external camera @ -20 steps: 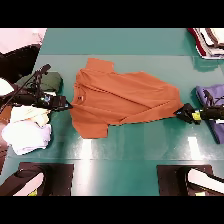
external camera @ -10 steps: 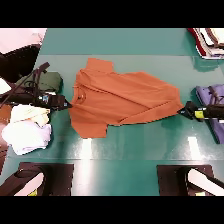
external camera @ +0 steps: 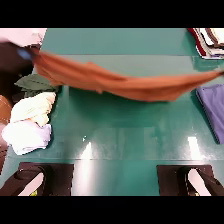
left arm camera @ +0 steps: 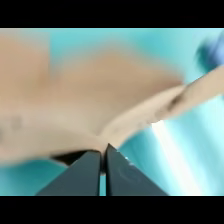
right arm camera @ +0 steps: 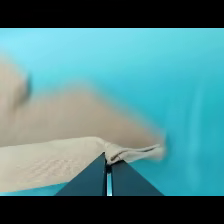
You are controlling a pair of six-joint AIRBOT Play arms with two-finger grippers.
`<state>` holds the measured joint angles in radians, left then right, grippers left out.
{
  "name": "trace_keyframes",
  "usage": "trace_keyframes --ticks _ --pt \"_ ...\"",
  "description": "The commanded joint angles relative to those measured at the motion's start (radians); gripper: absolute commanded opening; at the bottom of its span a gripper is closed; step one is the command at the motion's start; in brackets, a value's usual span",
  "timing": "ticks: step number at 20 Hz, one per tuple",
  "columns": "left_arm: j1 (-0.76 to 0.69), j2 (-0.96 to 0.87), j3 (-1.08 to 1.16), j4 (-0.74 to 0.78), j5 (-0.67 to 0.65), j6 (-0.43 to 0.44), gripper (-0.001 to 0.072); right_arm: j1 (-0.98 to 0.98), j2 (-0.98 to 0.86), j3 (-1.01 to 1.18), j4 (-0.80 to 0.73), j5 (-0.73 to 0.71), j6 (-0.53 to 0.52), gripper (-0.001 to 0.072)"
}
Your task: Fold the shirts.
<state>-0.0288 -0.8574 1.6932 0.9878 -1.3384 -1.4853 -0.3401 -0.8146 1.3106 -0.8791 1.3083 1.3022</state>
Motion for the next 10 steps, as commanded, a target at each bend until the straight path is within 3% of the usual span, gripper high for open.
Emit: trace_keyframes --ticks 1,4,7,10 --pt "0.0 0.008 0.391 0.066 0.037 -0.059 0.0023 -0.002 0.051 0.318 -0.114 0.037 0.076 0.0014" --pt "0.0 0.008 0.553 0.139 0.121 -0.099 0.0022 -0.002 -0.026 0.642 -0.262 0.15 0.138 0.0014" --pt "0.0 -0.002 0.568 0.164 0.172 -0.115 0.0022 -0.002 -0.139 0.899 -0.3 0.204 0.174 0.0013" --pt "0.0 -0.052 0.511 0.29 0.159 -0.141 0.0022 -0.002 -0.236 0.939 -0.297 0.243 0.19 0.0011"
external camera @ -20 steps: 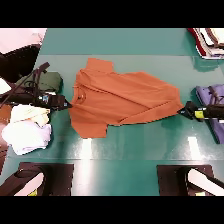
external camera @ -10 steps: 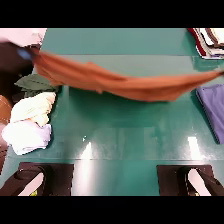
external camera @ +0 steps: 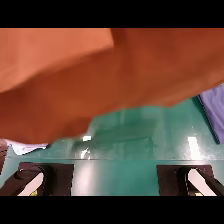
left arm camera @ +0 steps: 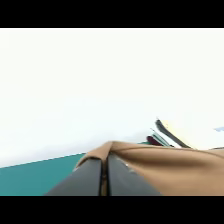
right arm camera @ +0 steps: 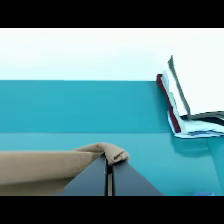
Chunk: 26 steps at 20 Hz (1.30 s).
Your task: Fold the shirts.
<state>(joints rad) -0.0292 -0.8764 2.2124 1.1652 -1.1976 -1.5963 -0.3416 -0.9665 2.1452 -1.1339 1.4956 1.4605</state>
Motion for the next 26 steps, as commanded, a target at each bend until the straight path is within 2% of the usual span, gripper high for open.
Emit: trace_keyframes --ticks 1,4,6,8,10,12,15,18,20,23,26 --pt "0.0 -0.05 -0.074 0.141 0.001 -0.03 0.0023 0.0 -0.105 0.06 -0.031 0.056 0.032 0.0011" --pt "0.0 -0.135 -0.349 0.13 -0.03 -0.032 0.0024 0.042 -0.19 -0.145 -0.024 0.062 0.029 0.0011" --pt "0.0 -0.235 -0.5 0.061 -0.045 -0.046 0.0024 0.118 -0.299 -0.222 -0.091 0.099 0.023 0.0011" --pt "0.0 -0.35 -0.599 -0.009 -0.029 -0.024 0.0025 0.202 -0.422 -0.267 -0.179 0.113 0.024 0.0011" --pt "0.0 -0.487 -0.612 -0.028 -0.003 0.008 0.0025 0.248 -0.549 -0.288 -0.187 0.11 0.024 0.0011" --pt "0.0 -0.588 -0.607 -0.026 0.082 0.036 0.0025 0.273 -0.659 -0.285 -0.204 0.082 0.024 0.0011" --pt "0.0 -0.682 -0.593 -0.026 0.231 0.039 0.0025 0.283 -0.775 -0.22 -0.201 -0.031 0.024 0.0011" --pt "0.0 -0.716 -0.558 -0.025 0.274 0.095 0.0025 0.286 -0.837 -0.11 -0.201 -0.049 0.023 0.0012" --pt "0.01 -0.712 -0.539 -0.019 0.216 0.114 0.0025 0.285 -0.831 -0.101 -0.202 -0.049 0.023 0.0011" --pt "0.044 -0.709 -0.53 -0.004 0.019 0.155 0.0024 0.285 -0.756 -0.258 -0.203 -0.065 0.008 0.0011" --pt "0.041 -0.709 -0.635 -0.002 -0.015 0.193 0.0025 0.299 -0.681 -0.475 -0.195 -0.166 0.008 0.0011"
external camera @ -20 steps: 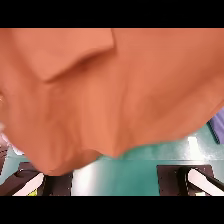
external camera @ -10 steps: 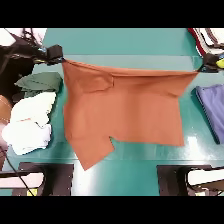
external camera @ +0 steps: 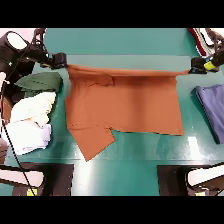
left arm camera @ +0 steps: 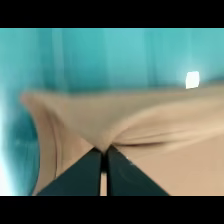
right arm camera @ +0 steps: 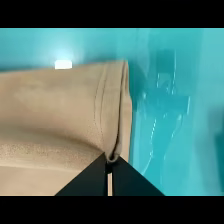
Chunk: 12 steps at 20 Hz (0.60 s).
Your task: Fold the shirts.
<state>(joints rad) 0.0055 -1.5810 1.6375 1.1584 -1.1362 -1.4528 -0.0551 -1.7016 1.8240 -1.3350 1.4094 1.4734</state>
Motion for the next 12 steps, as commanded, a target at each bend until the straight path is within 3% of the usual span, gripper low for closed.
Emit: trace_keyframes --ticks 1,6,7,8,9,12 --pt "0.0 -0.004 -0.11 -0.001 -0.054 0.059 0.0025 0.023 0.074 -0.219 0.006 -0.111 -0.005 0.0012" --pt "-0.003 -0.004 -0.303 -0.005 0.038 0.021 0.0029 0.066 0.089 -0.377 0.008 -0.142 -0.004 0.0016" --pt "0.001 -0.004 -0.307 -0.007 0.031 0.005 0.0244 0.076 0.089 -0.386 0.011 -0.134 -0.004 0.002" --pt "0.005 0.002 -0.306 -0.014 0.017 -0.008 0.0537 0.077 0.09 -0.385 0.027 -0.119 -0.005 0.0209" --pt "0.01 0.018 -0.306 -0.014 -0.007 -0.014 0.0536 0.071 0.1 -0.385 0.054 -0.102 -0.007 0.0352" --pt "0.023 0.142 -0.352 0.084 -0.106 -0.019 0.0538 0.019 0.175 -0.393 0.11 -0.011 -0.06 0.0352"
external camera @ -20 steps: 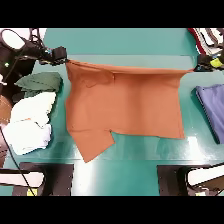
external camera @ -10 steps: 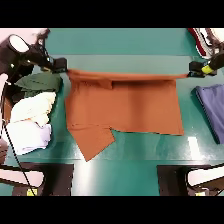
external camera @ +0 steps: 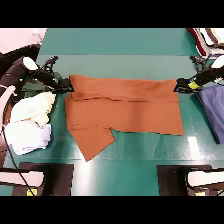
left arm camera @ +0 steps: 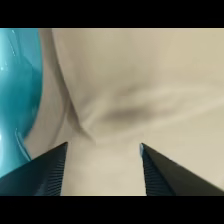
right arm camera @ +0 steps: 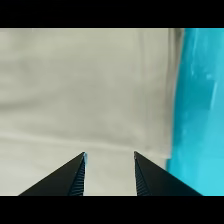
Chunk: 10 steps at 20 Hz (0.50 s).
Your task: Fold the shirts.
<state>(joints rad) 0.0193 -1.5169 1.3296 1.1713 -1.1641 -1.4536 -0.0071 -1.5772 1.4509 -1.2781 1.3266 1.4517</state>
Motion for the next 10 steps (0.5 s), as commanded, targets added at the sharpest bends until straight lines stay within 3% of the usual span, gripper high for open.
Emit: trace_keyframes --ticks 1,6,10 --pt "0.01 0.143 -0.106 0.107 -0.088 -0.043 0.0538 -0.057 0.103 -0.054 0.068 0.085 -0.048 0.0352" --pt "0.01 0.479 -0.598 -0.022 -0.079 -0.069 0.0538 -0.172 0.347 -0.289 0.237 0.061 -0.1 0.0352" --pt "0.01 0.557 -0.84 -0.16 0.005 -0.054 0.0538 -0.182 0.441 -0.402 0.239 0.024 -0.108 0.0352"
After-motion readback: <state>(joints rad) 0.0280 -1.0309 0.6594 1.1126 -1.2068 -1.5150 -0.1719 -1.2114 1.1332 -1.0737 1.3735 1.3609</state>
